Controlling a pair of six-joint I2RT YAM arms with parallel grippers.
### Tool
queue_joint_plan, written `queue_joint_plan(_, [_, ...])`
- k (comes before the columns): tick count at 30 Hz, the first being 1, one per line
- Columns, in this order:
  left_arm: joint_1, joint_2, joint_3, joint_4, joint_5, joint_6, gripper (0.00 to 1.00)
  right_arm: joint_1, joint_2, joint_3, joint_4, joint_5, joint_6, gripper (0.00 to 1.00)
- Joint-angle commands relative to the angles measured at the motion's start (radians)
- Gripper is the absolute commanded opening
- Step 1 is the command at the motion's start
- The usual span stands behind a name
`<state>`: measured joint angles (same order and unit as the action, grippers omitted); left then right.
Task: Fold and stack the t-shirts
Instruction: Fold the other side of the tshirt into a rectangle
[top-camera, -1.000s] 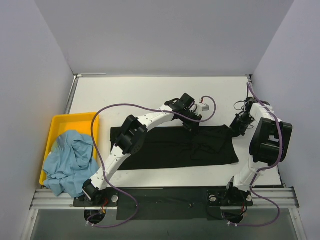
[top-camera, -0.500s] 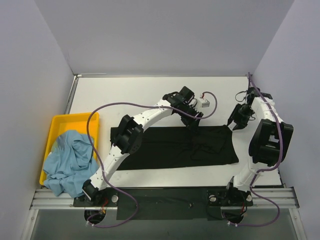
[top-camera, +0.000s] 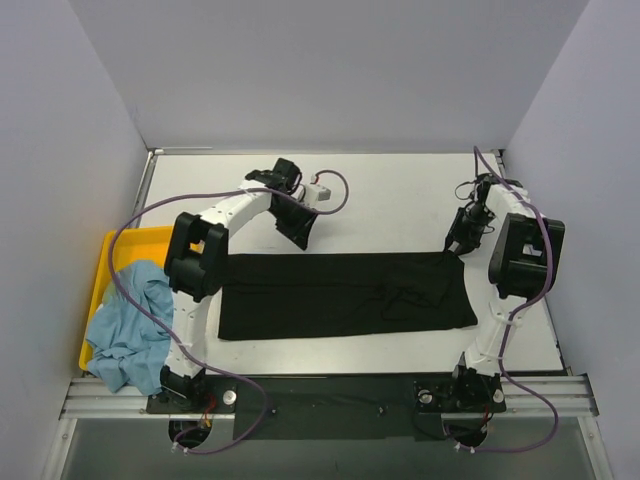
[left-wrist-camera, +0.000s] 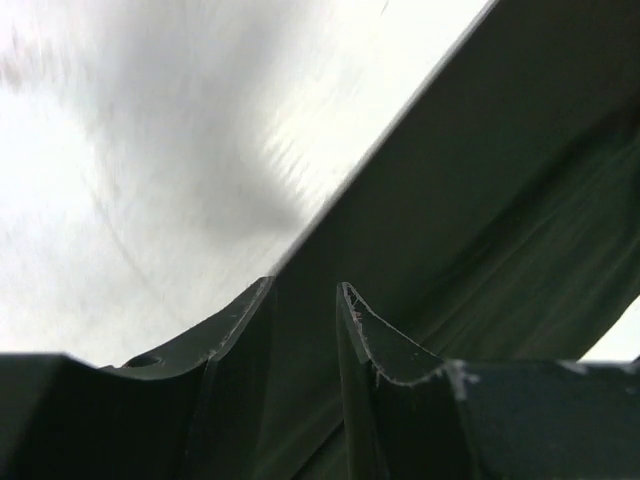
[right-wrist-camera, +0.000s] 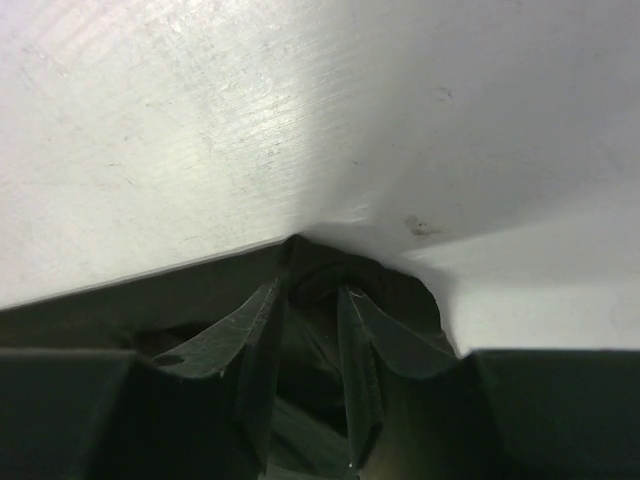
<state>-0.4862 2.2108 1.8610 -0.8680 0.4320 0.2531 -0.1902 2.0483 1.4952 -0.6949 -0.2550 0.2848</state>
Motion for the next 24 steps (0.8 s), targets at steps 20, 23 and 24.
queue_joint_plan(20, [0.126,-0.141,-0.384,0.092,-0.125,0.014,0.35,-0.118,0.055,0.083,-0.012,-0.027,-0.015,0.12])
queue_joint_plan(23, [0.127,-0.145,-0.352,0.063,-0.069,0.026,0.4,-0.118,0.041,0.108,-0.017,-0.046,-0.016,0.25])
queue_joint_plan(24, [0.127,-0.145,-0.332,0.049,-0.059,0.031,0.42,-0.118,0.027,0.126,-0.026,-0.05,-0.018,0.29])
